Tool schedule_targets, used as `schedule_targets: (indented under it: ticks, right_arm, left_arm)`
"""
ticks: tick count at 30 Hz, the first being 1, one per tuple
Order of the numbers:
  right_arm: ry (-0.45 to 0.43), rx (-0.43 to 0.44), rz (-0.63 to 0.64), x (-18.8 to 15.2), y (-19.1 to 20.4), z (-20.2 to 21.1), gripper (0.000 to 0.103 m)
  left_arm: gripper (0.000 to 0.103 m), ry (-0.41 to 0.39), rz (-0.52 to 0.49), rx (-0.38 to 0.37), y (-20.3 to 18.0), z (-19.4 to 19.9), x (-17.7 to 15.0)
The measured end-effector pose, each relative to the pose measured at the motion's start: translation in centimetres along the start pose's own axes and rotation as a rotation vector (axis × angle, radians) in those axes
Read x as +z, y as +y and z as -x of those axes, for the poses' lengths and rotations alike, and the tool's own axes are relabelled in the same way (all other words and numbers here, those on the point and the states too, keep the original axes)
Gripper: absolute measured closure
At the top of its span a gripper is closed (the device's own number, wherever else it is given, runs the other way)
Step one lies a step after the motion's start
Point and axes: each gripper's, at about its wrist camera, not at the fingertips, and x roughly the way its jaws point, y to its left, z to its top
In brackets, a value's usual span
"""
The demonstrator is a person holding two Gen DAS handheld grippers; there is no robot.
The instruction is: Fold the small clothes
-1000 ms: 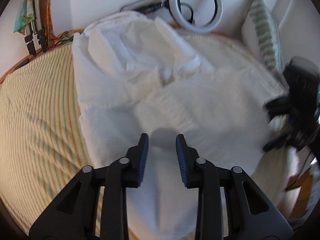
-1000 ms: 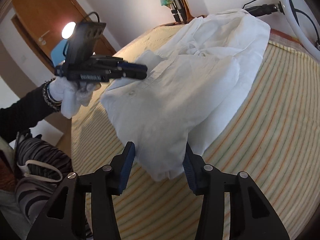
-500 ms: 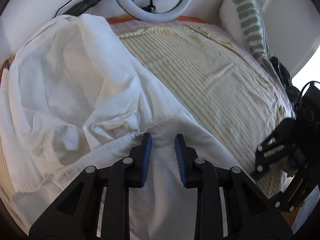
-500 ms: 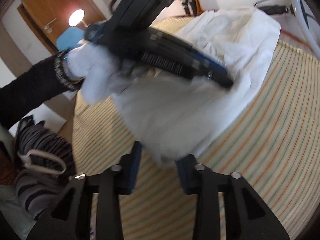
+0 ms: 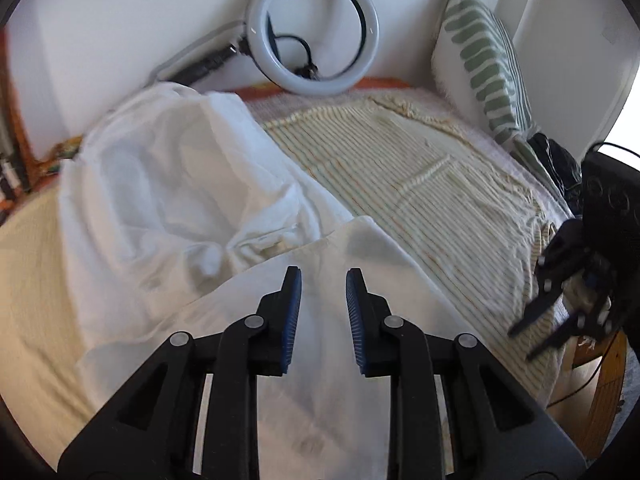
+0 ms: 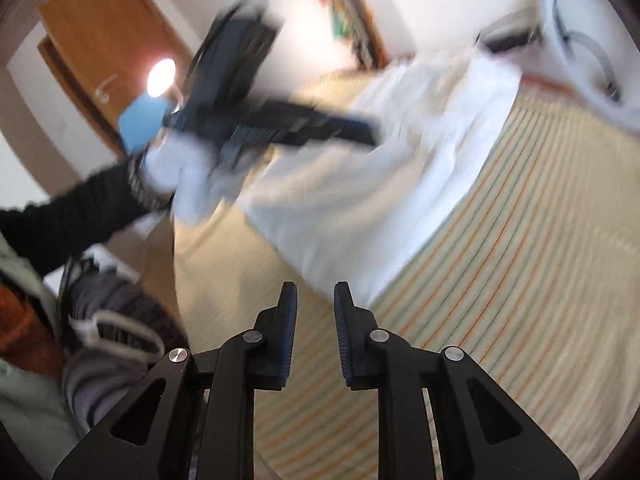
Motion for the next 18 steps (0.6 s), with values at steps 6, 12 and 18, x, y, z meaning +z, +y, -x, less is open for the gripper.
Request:
schedule_targets:
  ticks: [6, 12, 18]
  right_arm:
    - [-0.029, -0.184, 0.044, 4.0, 1.8, -3.6, 0.086]
    - [0.071, -0.371, -0.07, 4.9, -2.7, -8.2, 0.09]
    - [0.127, -0.369, -0.079, 5.8, -3.2, -8.5, 0.086]
  left_arm:
    - [0.08, -0.033, 0.068, 0.116, 3.2, 3.8, -4.3]
    - [0.08, -0.023, 0.121, 0.218, 7.1, 3.4, -6.9]
    - [0.08, 0.013, 0.111, 0.195, 8.8, 2.1, -8.1]
